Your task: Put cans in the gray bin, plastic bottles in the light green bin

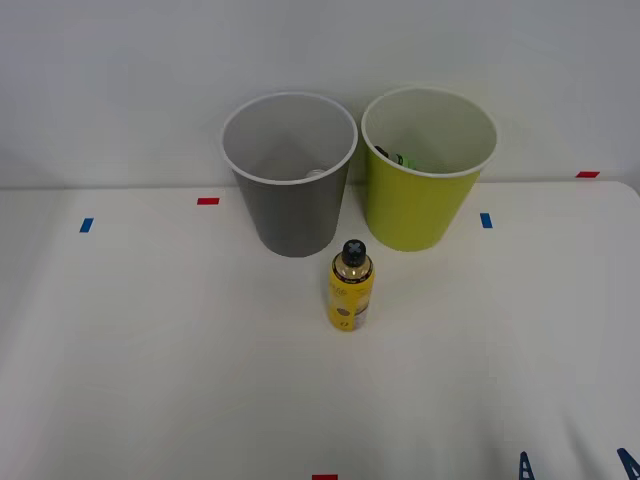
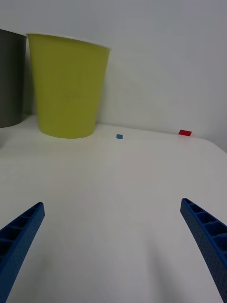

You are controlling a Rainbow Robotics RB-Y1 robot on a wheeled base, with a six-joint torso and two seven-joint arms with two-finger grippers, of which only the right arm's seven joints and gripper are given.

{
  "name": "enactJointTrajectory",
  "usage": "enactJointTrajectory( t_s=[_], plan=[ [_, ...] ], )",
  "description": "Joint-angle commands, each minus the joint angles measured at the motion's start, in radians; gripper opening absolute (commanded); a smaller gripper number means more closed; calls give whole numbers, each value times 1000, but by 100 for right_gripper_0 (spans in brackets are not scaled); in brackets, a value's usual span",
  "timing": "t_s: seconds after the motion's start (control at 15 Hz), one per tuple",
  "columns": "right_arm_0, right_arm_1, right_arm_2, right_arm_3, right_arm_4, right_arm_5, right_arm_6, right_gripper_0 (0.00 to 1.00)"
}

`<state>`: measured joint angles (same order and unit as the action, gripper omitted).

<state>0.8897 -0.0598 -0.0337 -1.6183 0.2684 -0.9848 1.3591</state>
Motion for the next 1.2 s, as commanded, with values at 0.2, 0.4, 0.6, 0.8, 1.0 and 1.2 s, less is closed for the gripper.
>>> enactJointTrajectory(
  t_s=[0.2, 0.4, 0.6, 0.8, 1.0, 1.2],
  plan=[
    [0, 0, 0, 0, 0, 0, 0, 100],
    [0, 0, 0, 0, 0, 0, 0, 100],
    [0, 0, 0, 0, 0, 0, 0, 100],
    [0, 0, 0, 0, 0, 0, 0, 100],
    [0, 0, 0, 0, 0, 0, 0, 100],
    [0, 0, 0, 0, 0, 0, 0, 100]
  ],
)
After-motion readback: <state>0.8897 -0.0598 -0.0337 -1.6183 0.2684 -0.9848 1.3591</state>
